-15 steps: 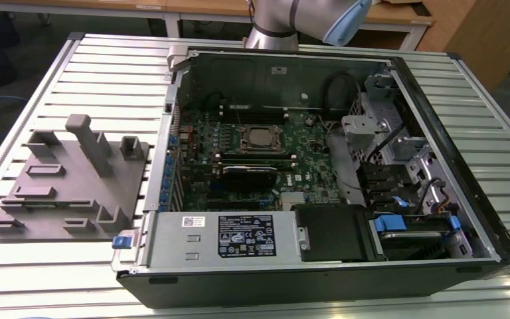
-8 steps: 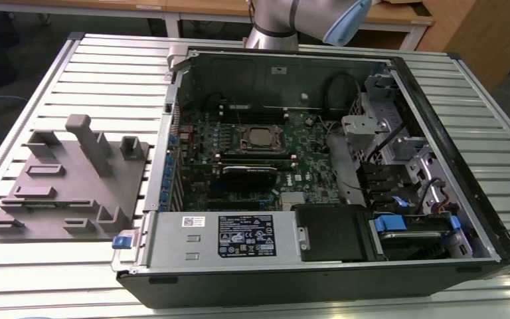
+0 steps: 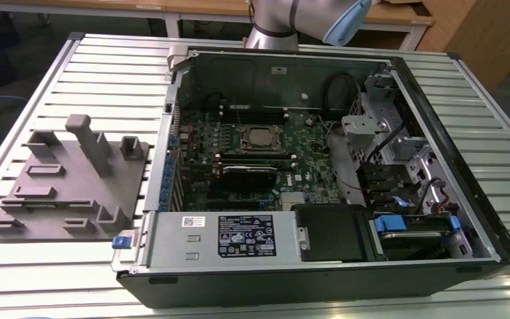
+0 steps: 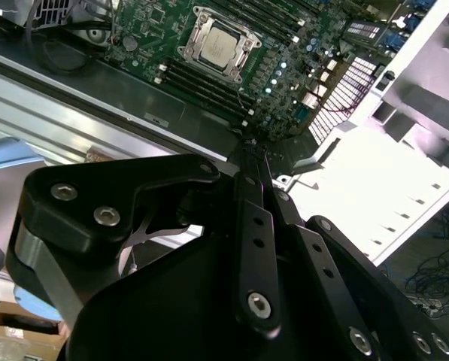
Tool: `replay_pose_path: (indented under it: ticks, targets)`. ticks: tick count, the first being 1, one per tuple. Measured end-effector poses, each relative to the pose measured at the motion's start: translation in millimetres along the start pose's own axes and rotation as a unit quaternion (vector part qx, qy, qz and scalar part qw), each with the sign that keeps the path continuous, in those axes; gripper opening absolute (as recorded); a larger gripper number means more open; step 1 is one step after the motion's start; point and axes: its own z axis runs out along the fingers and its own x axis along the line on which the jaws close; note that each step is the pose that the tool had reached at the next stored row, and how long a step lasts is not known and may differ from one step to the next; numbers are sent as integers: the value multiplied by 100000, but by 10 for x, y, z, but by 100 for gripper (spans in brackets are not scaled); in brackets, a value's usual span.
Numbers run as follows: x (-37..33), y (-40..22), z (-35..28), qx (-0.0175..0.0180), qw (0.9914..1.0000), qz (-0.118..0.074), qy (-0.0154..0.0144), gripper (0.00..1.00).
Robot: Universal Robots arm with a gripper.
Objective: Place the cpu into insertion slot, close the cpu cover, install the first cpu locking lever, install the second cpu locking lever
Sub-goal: 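Close the cpu cover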
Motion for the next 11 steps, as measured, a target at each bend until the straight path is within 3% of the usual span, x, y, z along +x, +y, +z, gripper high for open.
replay_pose_path:
  ticks: [11]
  targets:
    - [0,-1,44,-1,100000,0,-1,10]
